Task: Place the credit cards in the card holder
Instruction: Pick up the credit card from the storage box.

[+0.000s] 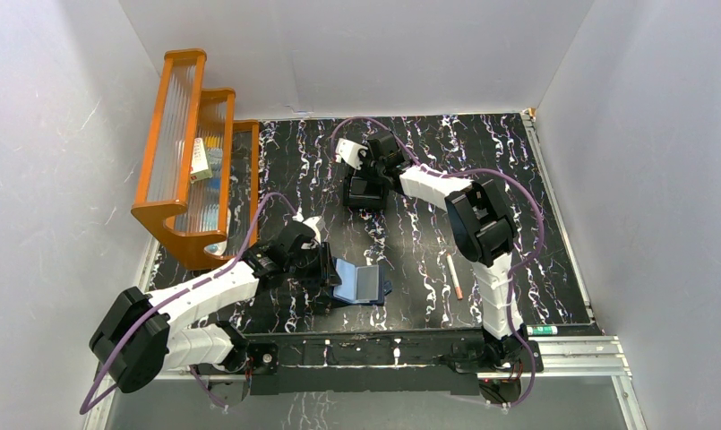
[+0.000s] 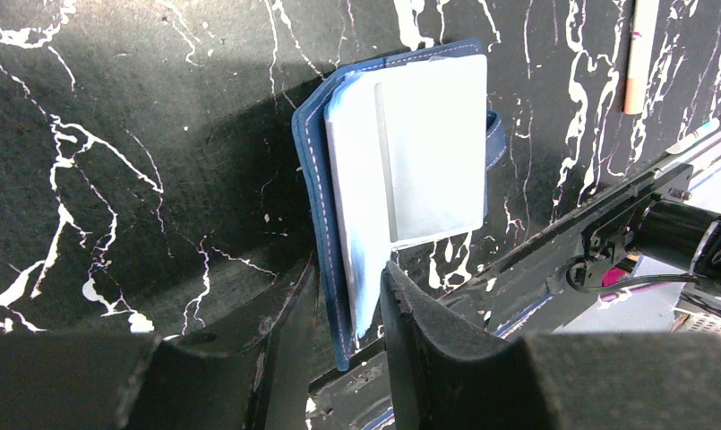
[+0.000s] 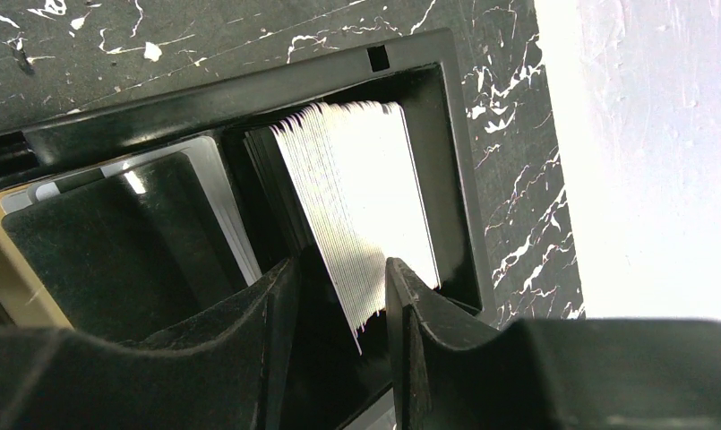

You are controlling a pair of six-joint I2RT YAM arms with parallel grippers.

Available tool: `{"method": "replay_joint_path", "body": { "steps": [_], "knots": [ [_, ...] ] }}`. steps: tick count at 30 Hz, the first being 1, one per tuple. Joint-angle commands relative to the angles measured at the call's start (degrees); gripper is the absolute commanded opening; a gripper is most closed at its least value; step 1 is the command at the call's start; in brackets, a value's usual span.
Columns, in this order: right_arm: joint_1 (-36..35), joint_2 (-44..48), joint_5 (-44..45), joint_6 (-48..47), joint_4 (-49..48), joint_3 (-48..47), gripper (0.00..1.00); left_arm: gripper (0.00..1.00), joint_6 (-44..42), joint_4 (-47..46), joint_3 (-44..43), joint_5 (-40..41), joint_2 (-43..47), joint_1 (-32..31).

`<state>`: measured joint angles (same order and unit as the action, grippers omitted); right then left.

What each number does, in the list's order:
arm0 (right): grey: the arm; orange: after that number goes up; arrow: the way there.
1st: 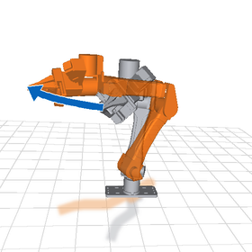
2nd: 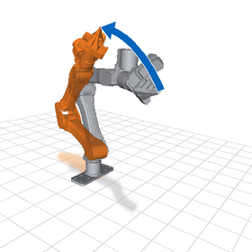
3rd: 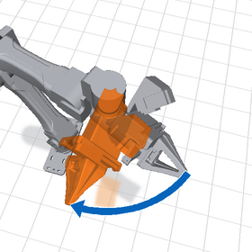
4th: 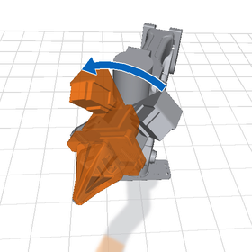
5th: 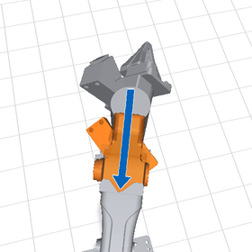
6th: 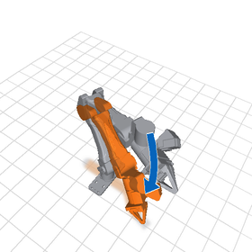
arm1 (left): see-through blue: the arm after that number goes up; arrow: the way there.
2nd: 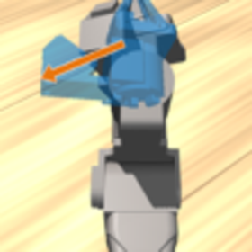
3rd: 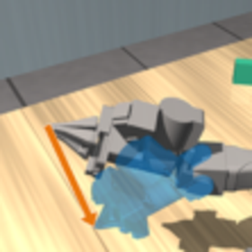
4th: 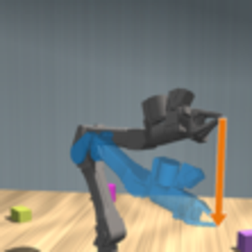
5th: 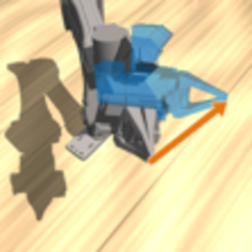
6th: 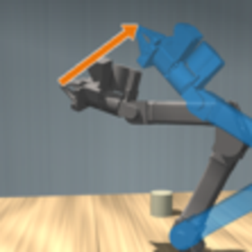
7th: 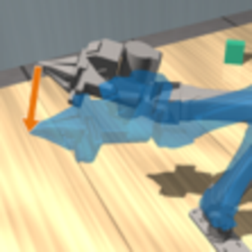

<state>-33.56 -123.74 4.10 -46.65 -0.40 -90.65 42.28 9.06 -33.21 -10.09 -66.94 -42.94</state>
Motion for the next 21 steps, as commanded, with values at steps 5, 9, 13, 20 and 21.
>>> {"method": "replay_joint_path", "body": {
  "steps": [5,9,13,20,21],
  "knots": [
    [0.6,1.9,0.3,0.9,-4.2,-2.9,0.47,0.31,0.5,-0.1,0.9,-0.5,2.4,-0.2],
    [0.6,2.4,0.3,1.2,-4.3,-3.5,0.47,0.31,0.6,-0.3,0.8,-0.6,2.3,-0.2],
    [0.6,2.7,0.1,1.9,-4.4,-3.9,0.42,0.31,0.5,-0.4,0.5,-0.9,1.8,-0.2],
    [0.6,2.6,-0.5,2.7,-2.9,-5.2,0.32,0.31,0.2,-0.3,0.0,-0.9,1.6,-0.2],
    [0.6,2.7,-0.8,2.7,-2.5,-5.0,0.25,0.31,0.2,-0.2,0.0,-1.0,1.6,-0.2]
  ]
}}
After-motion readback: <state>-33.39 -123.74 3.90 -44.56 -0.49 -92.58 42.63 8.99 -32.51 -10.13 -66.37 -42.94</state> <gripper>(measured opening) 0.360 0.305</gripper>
